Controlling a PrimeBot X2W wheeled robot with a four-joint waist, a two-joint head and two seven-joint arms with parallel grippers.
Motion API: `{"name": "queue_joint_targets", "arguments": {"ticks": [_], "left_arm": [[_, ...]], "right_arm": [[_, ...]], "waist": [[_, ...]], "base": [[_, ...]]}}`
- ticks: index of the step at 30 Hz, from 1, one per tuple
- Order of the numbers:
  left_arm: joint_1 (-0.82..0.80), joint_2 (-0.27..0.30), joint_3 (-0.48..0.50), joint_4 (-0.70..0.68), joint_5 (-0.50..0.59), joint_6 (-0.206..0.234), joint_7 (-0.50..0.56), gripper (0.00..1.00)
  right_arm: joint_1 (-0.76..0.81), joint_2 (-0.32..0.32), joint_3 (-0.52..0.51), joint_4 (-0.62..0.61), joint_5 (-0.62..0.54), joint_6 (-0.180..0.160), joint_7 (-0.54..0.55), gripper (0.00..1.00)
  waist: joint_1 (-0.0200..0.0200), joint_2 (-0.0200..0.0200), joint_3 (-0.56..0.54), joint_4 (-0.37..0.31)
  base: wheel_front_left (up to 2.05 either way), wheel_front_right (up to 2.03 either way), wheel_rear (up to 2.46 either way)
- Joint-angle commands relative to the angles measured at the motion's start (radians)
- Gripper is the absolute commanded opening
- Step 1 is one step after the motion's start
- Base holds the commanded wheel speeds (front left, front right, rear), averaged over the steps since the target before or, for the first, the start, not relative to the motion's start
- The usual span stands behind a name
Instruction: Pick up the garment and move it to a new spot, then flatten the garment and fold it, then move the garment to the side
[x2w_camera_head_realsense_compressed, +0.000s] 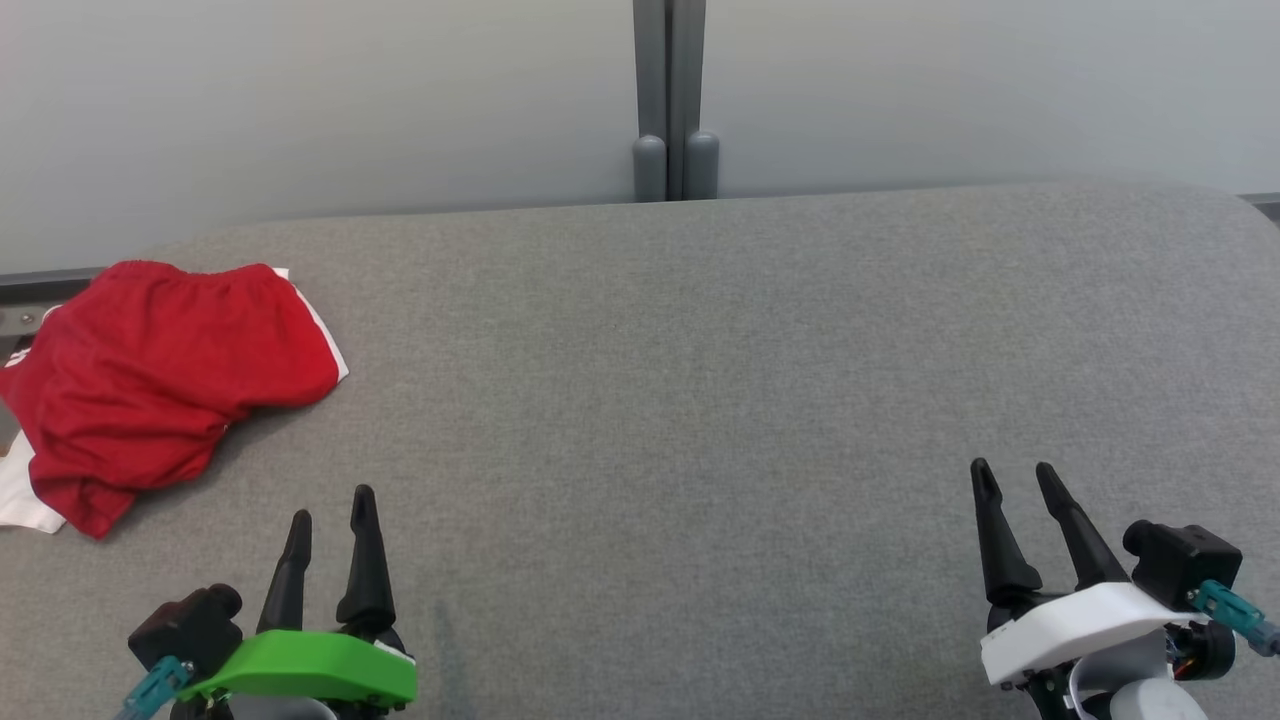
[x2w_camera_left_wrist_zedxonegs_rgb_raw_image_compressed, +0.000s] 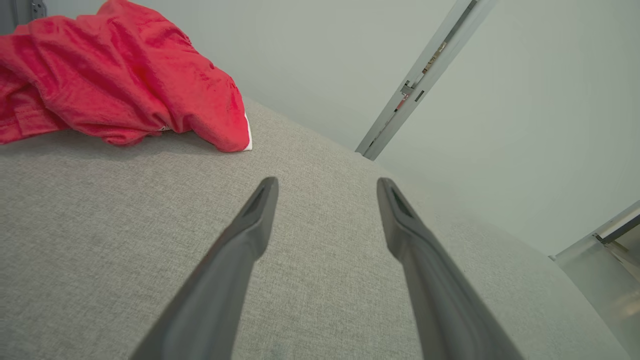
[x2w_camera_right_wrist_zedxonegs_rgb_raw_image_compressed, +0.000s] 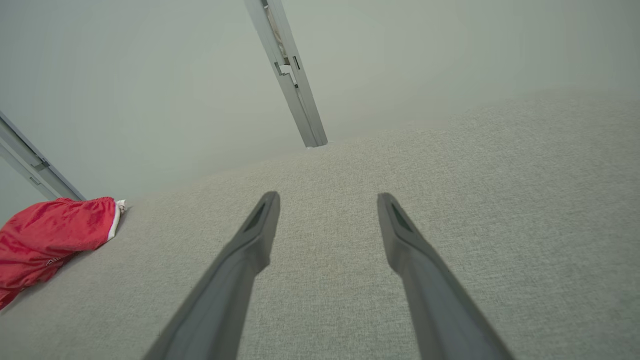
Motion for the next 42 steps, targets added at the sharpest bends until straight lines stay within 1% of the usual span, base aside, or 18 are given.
{"name": "queue_joint_targets", "arguments": {"ticks": [1,16,42], "left_arm": [[0.004,0.008,0.001,-0.001,0.024,-0.005,-0.009,1.0],[0.013,0.009,-0.009,0.034,0.126,-0.006,-0.041,1.0],[0.019,0.011,-0.026,0.076,0.258,-0.007,-0.09,1.0]], "right_arm": [[0.006,-0.006,0.003,-0.005,-0.023,0.0,-0.009,1.0],[0.01,-0.007,0.019,0.013,-0.154,0.0,-0.041,1.0],[0.016,-0.009,0.042,0.022,-0.322,0.0,-0.09,1.0]], "waist": [[0.0,0.0,0.0,0.0],[0.0,0.0,0.003,0.005],[0.0,0.0,0.008,0.01]], "base": [[0.0,0.0,0.0],[0.0,0.0,0.0],[0.0,0.0,0.0]]}}
